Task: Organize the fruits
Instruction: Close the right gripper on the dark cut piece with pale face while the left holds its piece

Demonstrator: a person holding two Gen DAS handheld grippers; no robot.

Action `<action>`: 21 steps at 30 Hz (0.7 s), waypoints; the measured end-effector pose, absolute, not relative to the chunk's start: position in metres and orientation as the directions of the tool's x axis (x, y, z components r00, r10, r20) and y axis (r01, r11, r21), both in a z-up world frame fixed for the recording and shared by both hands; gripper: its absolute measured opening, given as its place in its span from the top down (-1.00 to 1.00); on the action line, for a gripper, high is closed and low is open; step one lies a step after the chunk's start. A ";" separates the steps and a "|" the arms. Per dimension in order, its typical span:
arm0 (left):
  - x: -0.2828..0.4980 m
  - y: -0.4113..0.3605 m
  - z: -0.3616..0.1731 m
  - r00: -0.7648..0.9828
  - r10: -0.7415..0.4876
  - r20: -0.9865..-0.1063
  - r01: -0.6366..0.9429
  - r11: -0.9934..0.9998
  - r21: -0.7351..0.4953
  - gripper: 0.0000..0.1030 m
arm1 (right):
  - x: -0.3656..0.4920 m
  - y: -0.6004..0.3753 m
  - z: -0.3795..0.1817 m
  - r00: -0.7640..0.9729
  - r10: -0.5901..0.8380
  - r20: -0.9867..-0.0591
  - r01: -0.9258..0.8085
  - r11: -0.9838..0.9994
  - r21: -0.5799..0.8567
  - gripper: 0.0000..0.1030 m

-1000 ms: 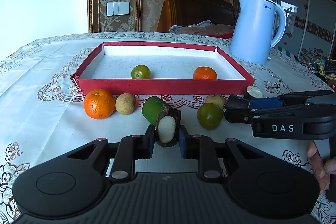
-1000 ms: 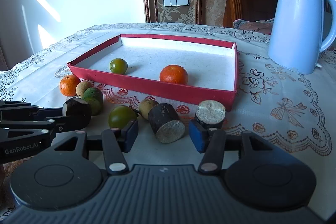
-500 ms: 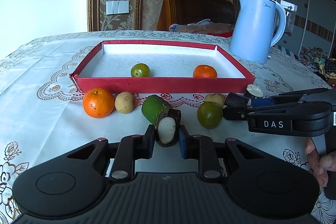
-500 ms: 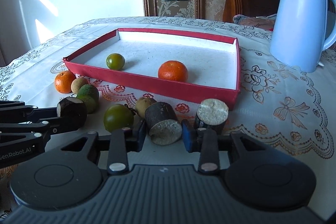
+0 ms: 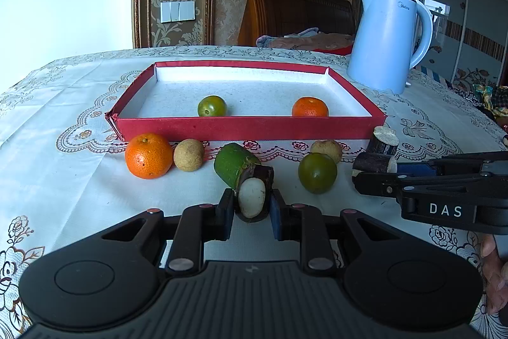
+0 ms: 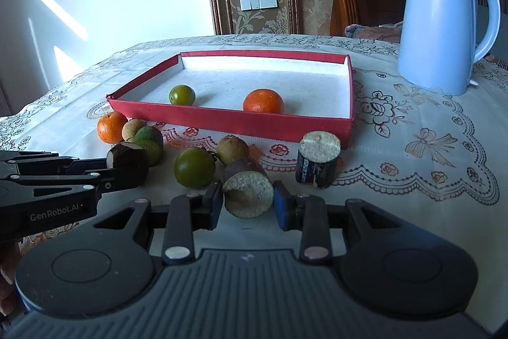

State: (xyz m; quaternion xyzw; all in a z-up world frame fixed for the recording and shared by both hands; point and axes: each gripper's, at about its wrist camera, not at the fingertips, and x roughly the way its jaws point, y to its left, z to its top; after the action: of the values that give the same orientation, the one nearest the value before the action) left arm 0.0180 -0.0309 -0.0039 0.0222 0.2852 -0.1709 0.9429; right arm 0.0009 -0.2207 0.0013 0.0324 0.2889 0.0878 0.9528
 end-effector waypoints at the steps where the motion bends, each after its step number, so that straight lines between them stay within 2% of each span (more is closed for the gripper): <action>1: 0.018 -0.031 -0.004 0.779 -0.309 -0.545 0.335 0.941 -0.055 0.55 | 0.000 -0.221 0.001 0.821 0.183 -0.542 -0.145 0.983 0.113 0.39; 21: 0.012 -0.031 -0.002 0.830 -0.212 -0.517 0.251 0.968 0.007 0.55 | -0.014 -0.218 0.002 0.851 0.128 -0.509 -0.094 0.991 0.092 0.39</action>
State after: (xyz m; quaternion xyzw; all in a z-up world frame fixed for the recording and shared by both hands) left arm 0.0125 -0.0309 -0.0019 0.0372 0.2655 -0.1212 0.9557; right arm -0.0135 -0.2182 0.0023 0.0319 0.2668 0.0577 0.9615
